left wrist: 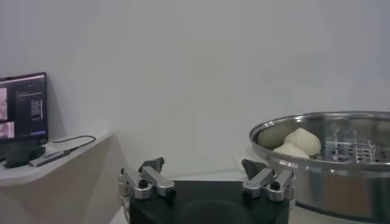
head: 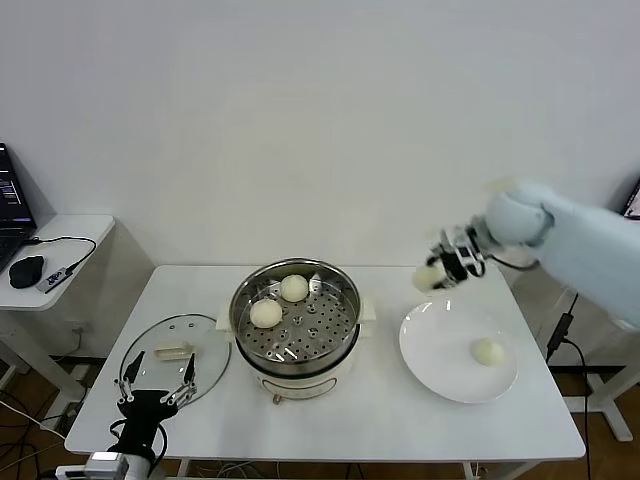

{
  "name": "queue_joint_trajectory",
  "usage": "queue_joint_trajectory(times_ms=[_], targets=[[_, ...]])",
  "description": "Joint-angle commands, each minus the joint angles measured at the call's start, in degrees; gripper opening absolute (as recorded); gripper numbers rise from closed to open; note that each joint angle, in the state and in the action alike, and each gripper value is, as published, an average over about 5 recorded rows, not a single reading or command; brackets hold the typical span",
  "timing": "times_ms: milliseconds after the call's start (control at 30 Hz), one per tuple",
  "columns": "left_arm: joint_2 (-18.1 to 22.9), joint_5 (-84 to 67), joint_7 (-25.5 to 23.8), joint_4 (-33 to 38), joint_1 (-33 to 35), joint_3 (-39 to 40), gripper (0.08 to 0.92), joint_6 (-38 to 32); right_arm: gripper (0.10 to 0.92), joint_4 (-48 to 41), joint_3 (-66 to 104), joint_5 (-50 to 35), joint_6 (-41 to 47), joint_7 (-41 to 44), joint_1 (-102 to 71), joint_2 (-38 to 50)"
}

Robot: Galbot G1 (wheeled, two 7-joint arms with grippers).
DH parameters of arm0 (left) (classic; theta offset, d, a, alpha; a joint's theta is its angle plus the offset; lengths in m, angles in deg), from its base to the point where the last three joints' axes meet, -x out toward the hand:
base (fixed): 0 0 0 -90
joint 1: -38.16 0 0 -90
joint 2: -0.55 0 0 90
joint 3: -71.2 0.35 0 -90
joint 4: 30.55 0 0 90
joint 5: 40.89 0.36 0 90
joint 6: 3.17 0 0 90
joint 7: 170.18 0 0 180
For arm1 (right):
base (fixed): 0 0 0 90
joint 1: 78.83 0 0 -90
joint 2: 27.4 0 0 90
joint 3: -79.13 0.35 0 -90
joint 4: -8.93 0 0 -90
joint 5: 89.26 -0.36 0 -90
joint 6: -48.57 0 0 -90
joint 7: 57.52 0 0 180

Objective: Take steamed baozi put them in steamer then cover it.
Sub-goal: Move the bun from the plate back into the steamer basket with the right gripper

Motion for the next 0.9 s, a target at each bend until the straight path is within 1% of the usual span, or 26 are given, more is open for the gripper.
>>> queue_joint_trajectory(times_ms=[33, 167, 333, 600, 900], targets=[[0.0, -5.1, -0.3, 0.1, 0.0, -0.3, 0.823, 0.5, 0.518, 0.9, -7.1, -8.1, -1.2, -3.0, 9.3, -14.5], [0.2, -8.7, -0.8, 0.0, 0.2, -0.7, 0.823, 0.7, 0.518, 1.0, -8.1, -8.2, -3.4, -3.8, 7.4, -18.1], [0.7, -10.2, -1.0, -0.3, 0.5, -0.9, 0.823, 0.6, 0.518, -0.2, -10.6, -7.5, -8.3, -5.3, 5.0, -21.0], [1.5, -8.8, -1.0, -0.3, 0.4, -1.6, 0.823, 0.6, 0.517, -2.5, -13.6, 1.6, -16.0, -7.1, 1.8, -25.2], [2.2, -8.0, -1.3, 0.0, 1.1, -2.4, 0.823, 0.5, 0.518, -1.9, -16.4, 5.0, -21.8, -5.8, 1.8, -27.8]])
